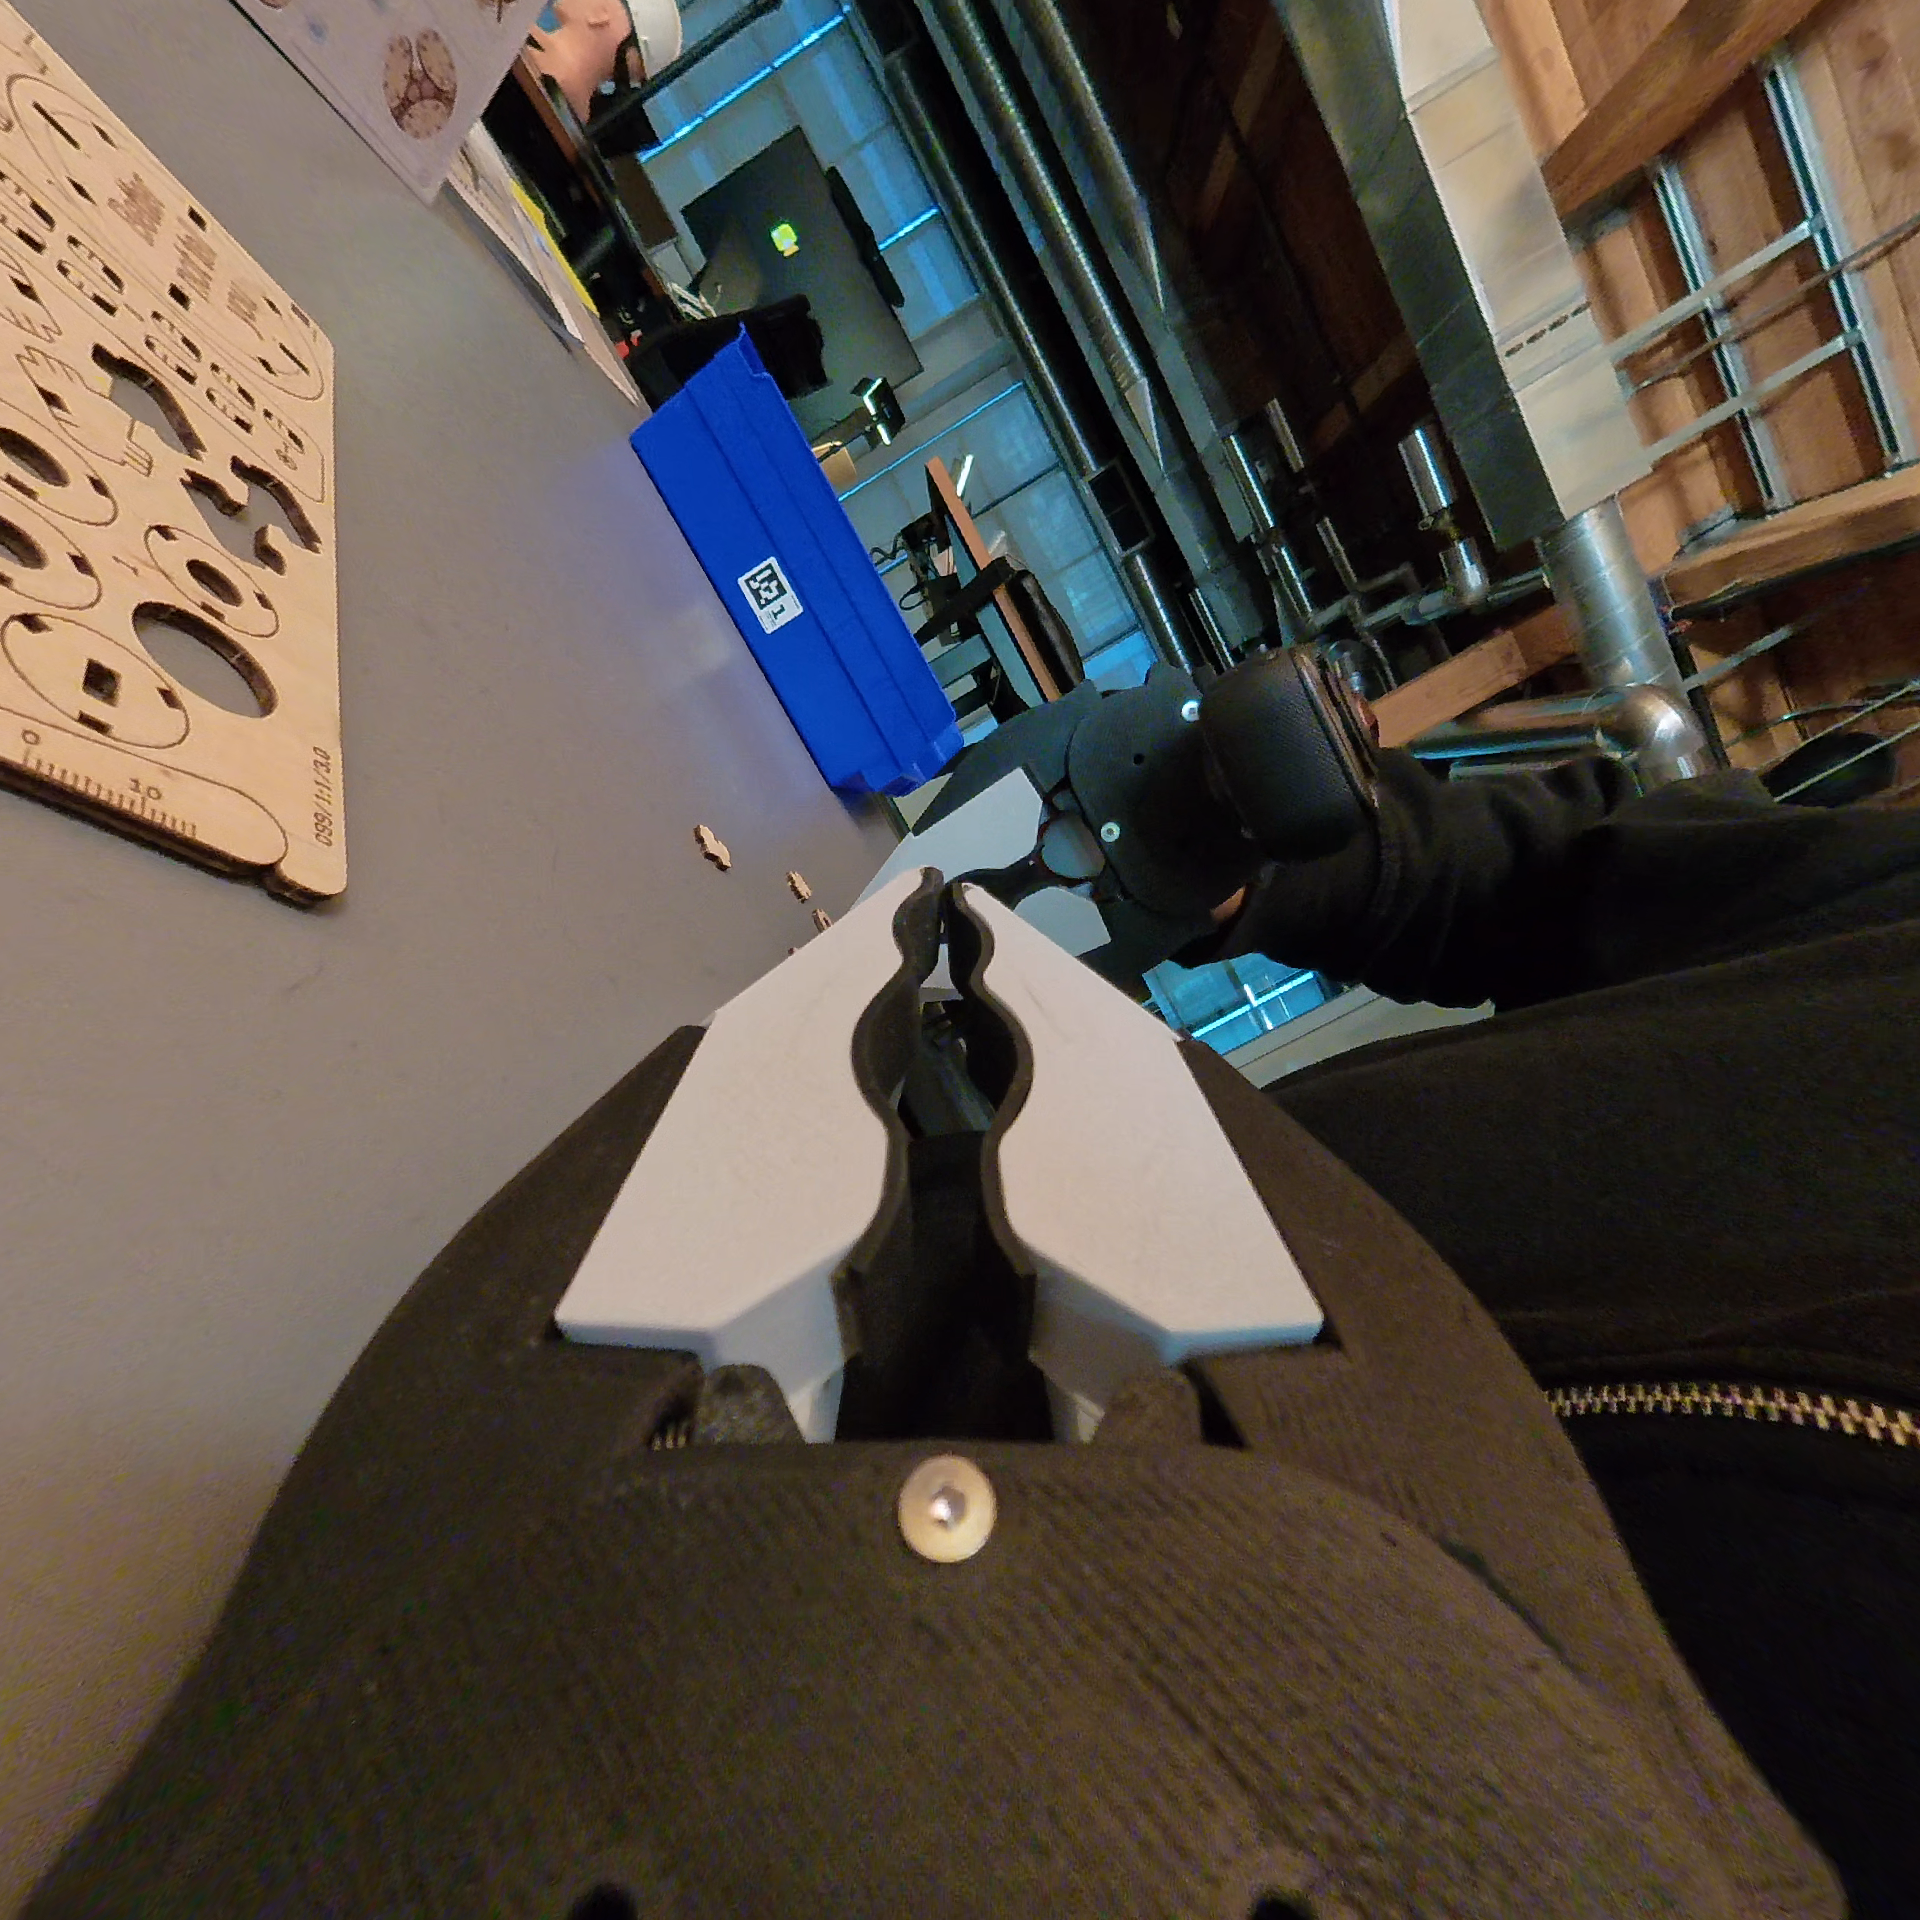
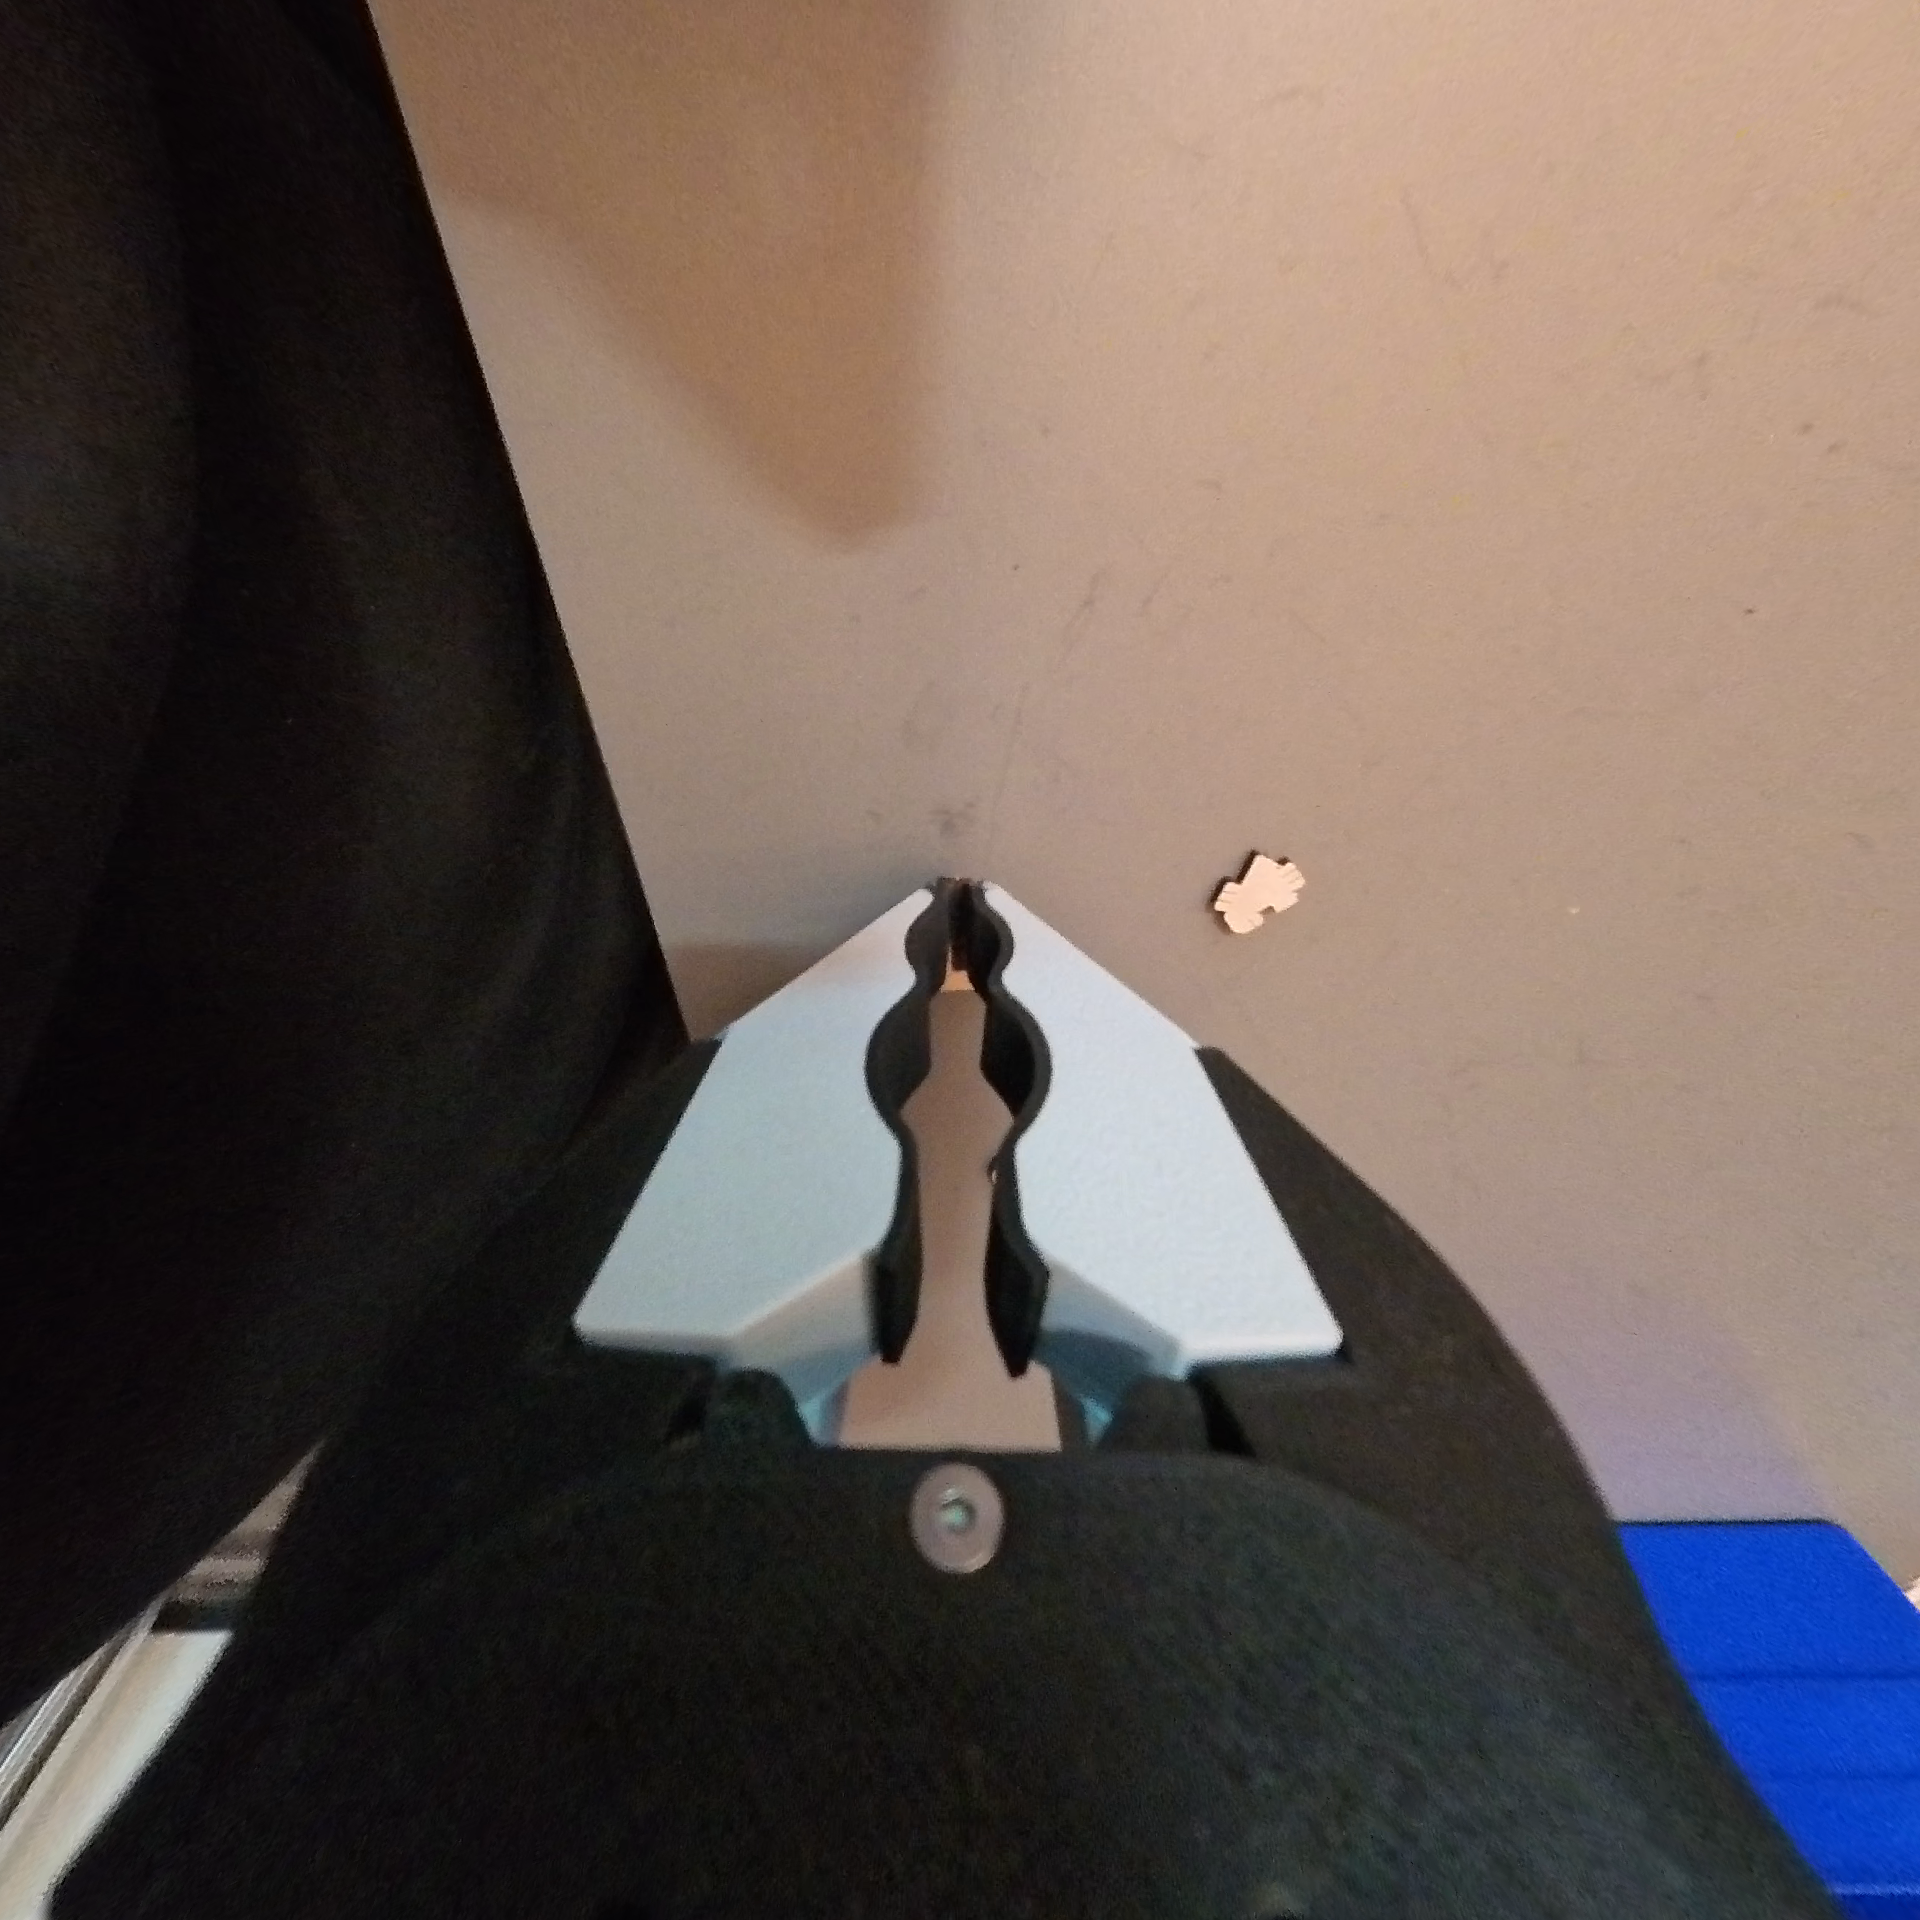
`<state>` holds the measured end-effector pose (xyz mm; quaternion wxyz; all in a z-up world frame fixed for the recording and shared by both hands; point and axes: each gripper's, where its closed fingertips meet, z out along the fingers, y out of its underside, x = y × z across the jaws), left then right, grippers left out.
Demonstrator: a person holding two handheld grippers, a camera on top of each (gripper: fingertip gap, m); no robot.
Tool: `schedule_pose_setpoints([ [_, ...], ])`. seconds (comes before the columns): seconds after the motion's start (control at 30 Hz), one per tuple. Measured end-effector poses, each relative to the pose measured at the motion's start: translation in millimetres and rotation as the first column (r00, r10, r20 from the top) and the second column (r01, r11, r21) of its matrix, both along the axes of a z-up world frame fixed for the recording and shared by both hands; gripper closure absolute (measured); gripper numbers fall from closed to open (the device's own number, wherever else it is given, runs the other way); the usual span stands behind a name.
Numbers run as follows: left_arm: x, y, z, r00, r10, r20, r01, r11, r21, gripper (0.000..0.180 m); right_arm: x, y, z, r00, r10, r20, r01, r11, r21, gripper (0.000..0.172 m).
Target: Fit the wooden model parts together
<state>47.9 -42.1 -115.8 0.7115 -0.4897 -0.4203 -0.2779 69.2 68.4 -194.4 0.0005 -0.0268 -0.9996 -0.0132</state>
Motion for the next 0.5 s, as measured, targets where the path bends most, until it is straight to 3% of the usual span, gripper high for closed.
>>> schedule_pose_setpoints([
  [0.5,0.4,0.6,-1.2,1.0,0.009,-0.01,-0.009,1.0,-0.027,0.18,0.5,-0.5,-6.0,0.997,-0.02,-0.077,0.014,0.997,-0.08,0.168],
])
